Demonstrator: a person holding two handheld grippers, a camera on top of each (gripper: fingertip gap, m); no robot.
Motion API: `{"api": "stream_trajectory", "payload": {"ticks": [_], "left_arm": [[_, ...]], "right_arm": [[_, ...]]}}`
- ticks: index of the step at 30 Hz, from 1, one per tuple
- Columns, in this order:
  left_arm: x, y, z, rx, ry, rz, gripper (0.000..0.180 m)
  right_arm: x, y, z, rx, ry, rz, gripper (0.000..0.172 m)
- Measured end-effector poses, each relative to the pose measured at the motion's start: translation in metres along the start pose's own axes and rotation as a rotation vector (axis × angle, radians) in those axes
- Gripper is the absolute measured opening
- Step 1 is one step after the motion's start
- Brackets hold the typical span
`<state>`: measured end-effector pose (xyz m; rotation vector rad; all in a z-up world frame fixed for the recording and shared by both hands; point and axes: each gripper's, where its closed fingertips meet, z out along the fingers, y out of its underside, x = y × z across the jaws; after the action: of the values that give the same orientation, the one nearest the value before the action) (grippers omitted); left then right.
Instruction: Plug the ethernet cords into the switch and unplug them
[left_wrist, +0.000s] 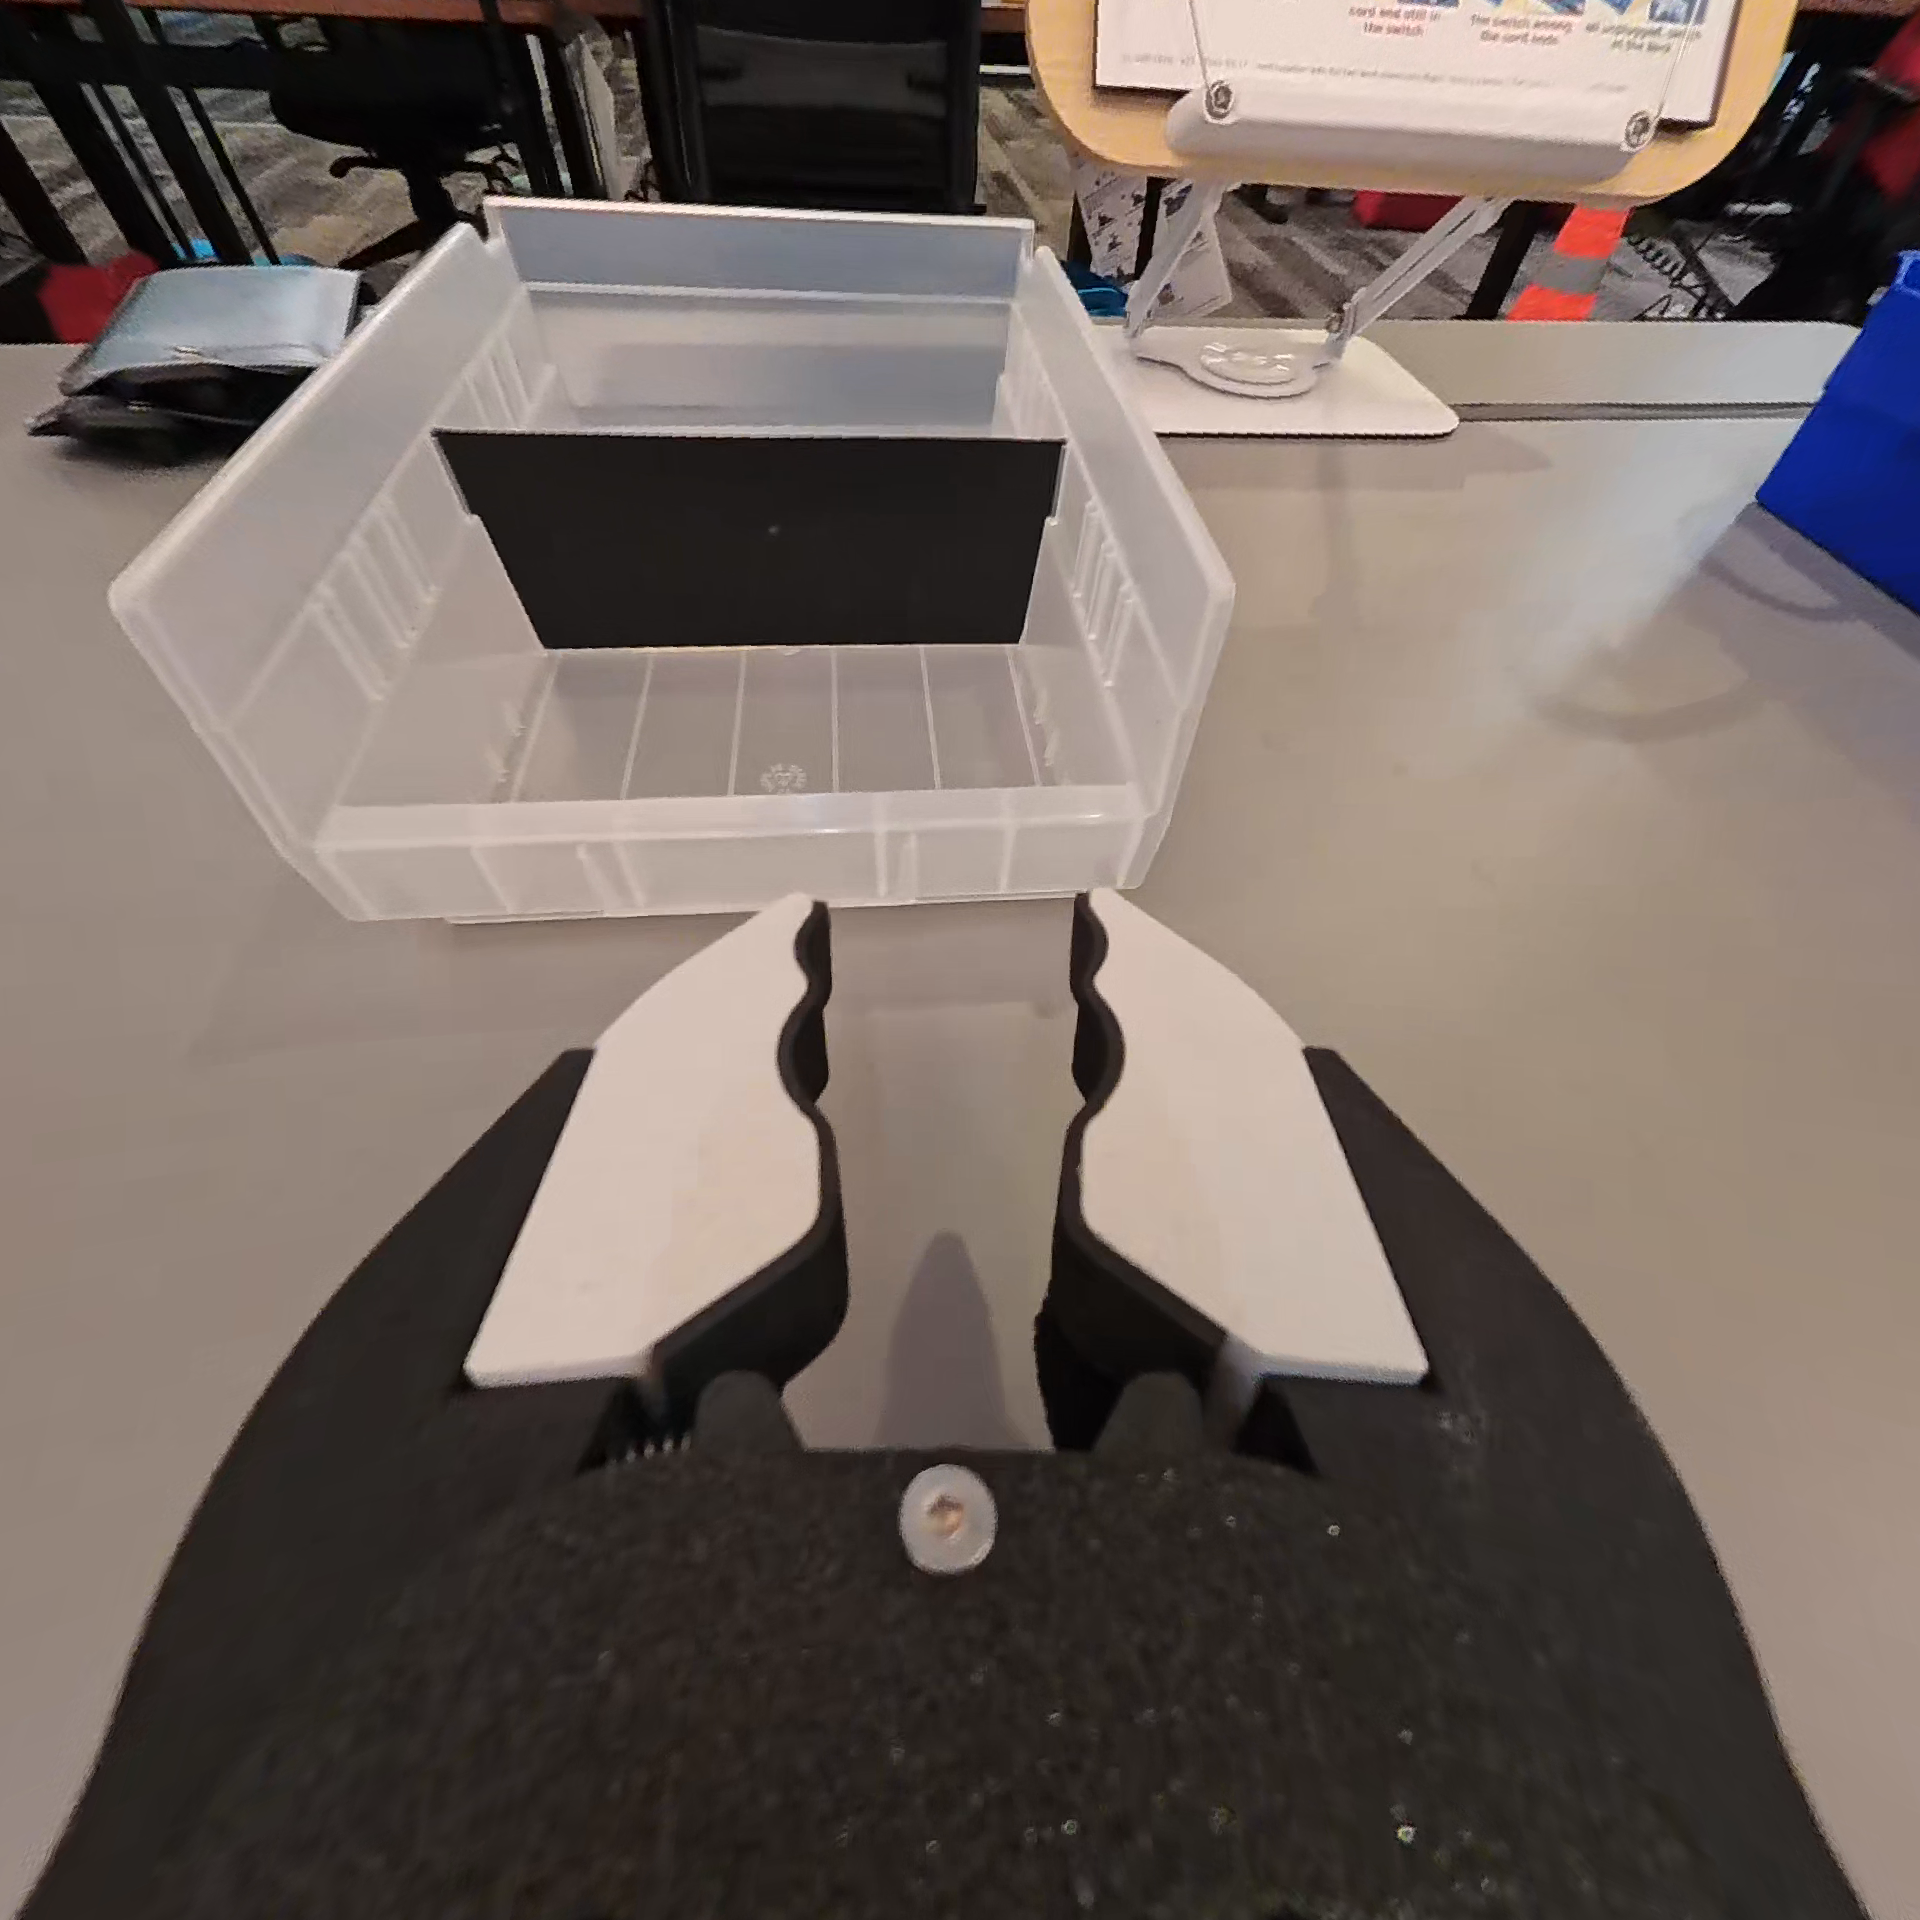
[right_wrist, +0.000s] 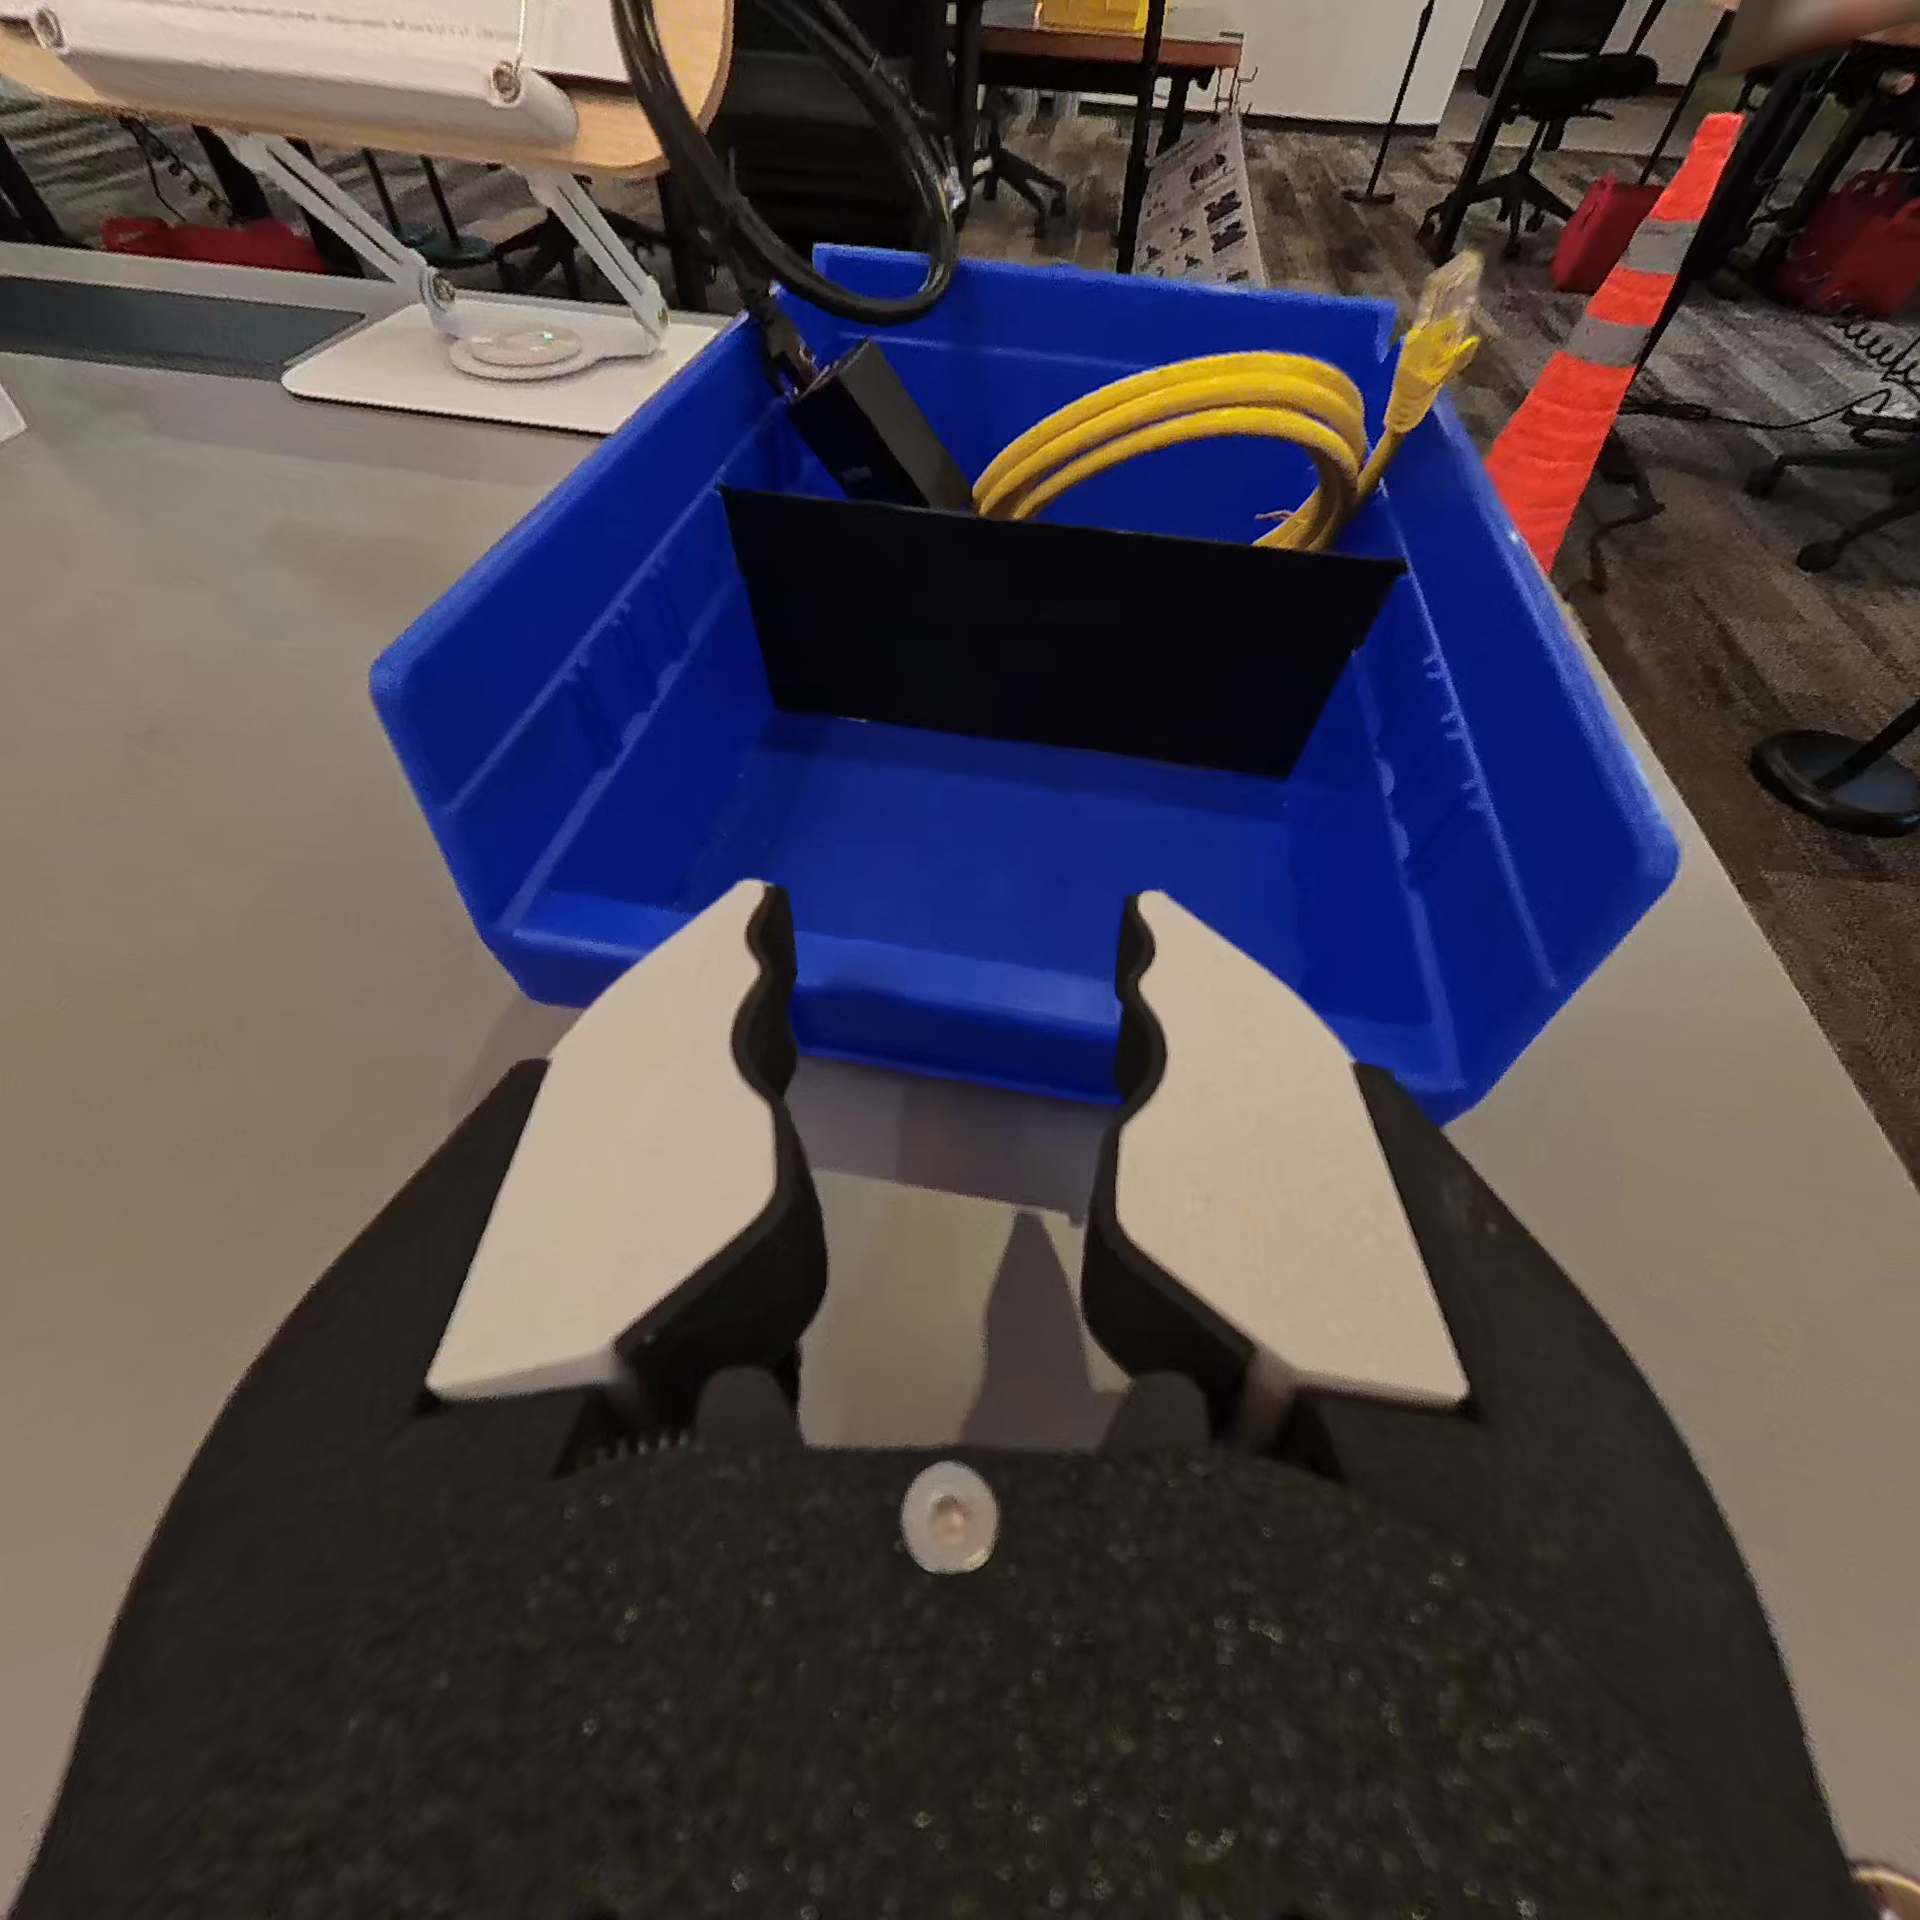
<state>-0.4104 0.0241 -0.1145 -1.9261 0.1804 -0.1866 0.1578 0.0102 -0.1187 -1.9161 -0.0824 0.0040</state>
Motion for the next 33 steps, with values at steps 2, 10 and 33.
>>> {"api": "stream_trajectory", "payload": {"ticks": [2,10,33], "left_arm": [[0.001,-0.001,0.002,-0.001,0.007,-0.012,0.044],[0.013,0.007,0.002,-0.04,0.021,-0.008,0.044],[0.463,-0.016,0.12,-0.027,0.297,0.16,0.066]], "right_arm": [[0.002,0.001,0.003,-0.005,0.001,-0.001,0.058],[0.007,0.006,0.002,-0.019,-0.007,0.014,0.06],[0.098,0.0,0.016,0.041,0.156,0.135,0.089]]}}
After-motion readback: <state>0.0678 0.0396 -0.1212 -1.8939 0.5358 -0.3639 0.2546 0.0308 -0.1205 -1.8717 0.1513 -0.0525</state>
